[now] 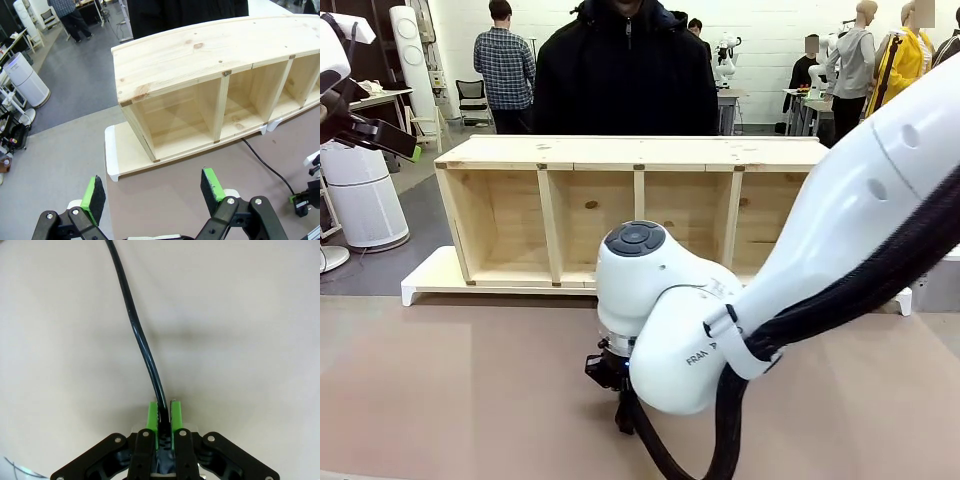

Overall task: Perform cable management.
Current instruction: Pull the grasped Power Cable to the location of the Power Strip.

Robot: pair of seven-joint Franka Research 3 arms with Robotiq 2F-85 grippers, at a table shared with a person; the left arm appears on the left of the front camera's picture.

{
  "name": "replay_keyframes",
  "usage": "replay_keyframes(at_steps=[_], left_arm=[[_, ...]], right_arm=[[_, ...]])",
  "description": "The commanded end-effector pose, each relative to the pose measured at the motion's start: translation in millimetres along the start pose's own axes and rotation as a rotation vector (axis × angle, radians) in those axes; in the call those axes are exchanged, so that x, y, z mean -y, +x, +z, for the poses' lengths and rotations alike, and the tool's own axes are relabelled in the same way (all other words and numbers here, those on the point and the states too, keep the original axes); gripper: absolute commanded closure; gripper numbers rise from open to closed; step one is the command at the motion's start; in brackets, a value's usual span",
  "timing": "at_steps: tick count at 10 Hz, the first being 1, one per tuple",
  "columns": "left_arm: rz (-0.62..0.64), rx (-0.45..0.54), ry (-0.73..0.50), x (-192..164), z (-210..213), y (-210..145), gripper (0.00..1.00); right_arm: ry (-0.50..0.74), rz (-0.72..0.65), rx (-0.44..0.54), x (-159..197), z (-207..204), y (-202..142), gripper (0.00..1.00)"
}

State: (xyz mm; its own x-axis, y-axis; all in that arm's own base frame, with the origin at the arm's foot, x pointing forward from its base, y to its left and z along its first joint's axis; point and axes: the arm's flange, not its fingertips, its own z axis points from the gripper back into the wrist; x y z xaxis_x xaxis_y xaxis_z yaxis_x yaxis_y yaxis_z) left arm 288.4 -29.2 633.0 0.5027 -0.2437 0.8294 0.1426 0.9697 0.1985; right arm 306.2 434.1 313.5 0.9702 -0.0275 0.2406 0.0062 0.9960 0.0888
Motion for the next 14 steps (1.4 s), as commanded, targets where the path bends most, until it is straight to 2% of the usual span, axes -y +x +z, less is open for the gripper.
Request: replay_keyframes(at_steps=[1,2,6,8,10,14], left_arm=[[-0.001,0.009,0.004,-0.1,-1.5,1.3,0.00],[-0.001,0.009,0.004,-0.1,-1.5,1.3,0.00],[-0.001,0.009,0.004,-0.1,-1.5,1.3,0.00],[-0.001,0.009,0.004,-0.1,-1.5,1.3,0.00],[-0.001,0.009,0.004,-0.1,-1.5,1.3,0.00],[-0.001,0.009,0.004,-0.1,-1.5,1.3,0.00]], right_arm=[[0.010,-0.019,0.027,2.0,-1.2,-8.8,0.88],[0.000,0.000,0.000,0.0,0.0,0.0,0.88],[0.005,-0.002,-0.003,3.1,1.2,-0.3,0.88],[0.035,-0.121,0.043,46.4,31.4,7.4,0.88],[0.097,-0.228,0.115,95.2,67.9,-2.1,0.88],[0.145,-0.367,0.171,155.5,94.4,-16.3,0.88]])
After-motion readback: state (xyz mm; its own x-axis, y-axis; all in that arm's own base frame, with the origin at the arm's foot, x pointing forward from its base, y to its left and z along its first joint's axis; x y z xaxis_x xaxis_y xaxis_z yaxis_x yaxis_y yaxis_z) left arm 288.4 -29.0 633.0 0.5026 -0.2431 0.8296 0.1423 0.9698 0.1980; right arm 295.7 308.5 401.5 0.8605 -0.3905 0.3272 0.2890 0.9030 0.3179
